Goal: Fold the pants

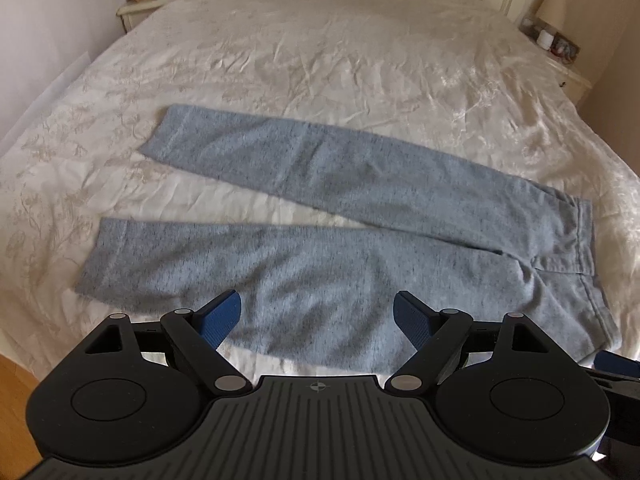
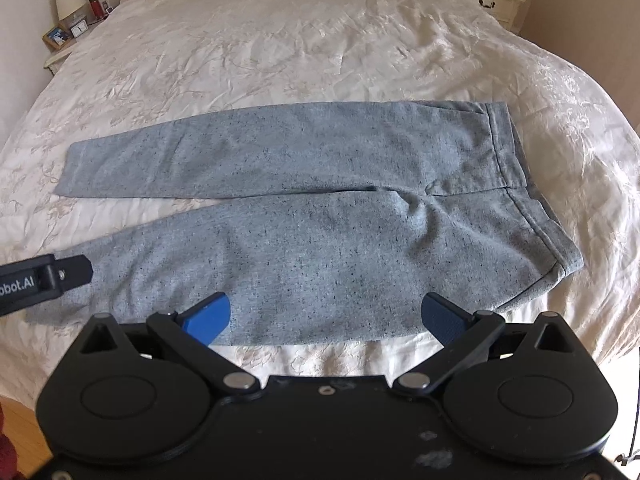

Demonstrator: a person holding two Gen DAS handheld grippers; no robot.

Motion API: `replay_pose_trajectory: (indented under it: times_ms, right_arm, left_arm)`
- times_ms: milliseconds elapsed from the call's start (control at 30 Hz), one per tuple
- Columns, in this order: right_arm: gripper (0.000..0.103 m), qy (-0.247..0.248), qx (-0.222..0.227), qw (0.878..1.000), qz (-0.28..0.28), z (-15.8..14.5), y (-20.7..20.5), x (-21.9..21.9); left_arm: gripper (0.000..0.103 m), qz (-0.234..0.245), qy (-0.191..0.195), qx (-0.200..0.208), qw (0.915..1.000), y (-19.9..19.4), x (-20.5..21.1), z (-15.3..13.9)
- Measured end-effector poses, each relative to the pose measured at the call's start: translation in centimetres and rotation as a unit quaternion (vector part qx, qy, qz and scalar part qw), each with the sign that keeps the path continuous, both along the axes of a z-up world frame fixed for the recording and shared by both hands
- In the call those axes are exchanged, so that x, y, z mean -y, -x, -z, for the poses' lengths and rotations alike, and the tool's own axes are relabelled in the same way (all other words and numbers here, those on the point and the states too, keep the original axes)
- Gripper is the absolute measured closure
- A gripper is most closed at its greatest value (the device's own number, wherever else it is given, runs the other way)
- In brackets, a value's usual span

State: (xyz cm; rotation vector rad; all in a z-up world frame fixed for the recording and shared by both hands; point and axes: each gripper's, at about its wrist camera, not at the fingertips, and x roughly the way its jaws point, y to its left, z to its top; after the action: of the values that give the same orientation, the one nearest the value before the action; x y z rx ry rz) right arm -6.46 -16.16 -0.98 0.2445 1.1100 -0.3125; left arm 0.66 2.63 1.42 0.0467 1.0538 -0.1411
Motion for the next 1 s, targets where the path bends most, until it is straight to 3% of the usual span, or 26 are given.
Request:
replay_pose_trajectory:
  times_ms: [100,300,367,567,1000]
  right_arm:
    - [0.0,-0.01,0.005,1.0,0.005,0.1,0.1,0.1]
    - [0.0,-0.008,0.001,1.0,0.017,0.2,0.1,0.0]
    - [0.0,-0.01,-0.003,1.0,0.019,0.3,0.1,0.1]
    - [0.005,-0.02,-0.006,1.0,0.023,0.5,-0.2,0.1]
    - [0.005,-0.033,-0.007,0.999,0.013,0.7,-0.5,0.1]
  left_arm:
    - [0.02,0.006,-0.012,-0.003,0.9999,-0.1,0.4,0.2]
    - [0.021,0.011,0.001,-0.029,0.9995,0.1,0.4,0.9]
    - [0.025,0.013,0.004,-0.037,0.9992,0.3,0.5,1.2]
    - [0.029,0.012,-0.009,-0.033,0.9993,0.7,0.8,1.3]
    - [0.031,0.013,-0.013,-0.055,0.9983,0.6,1.0,2.0]
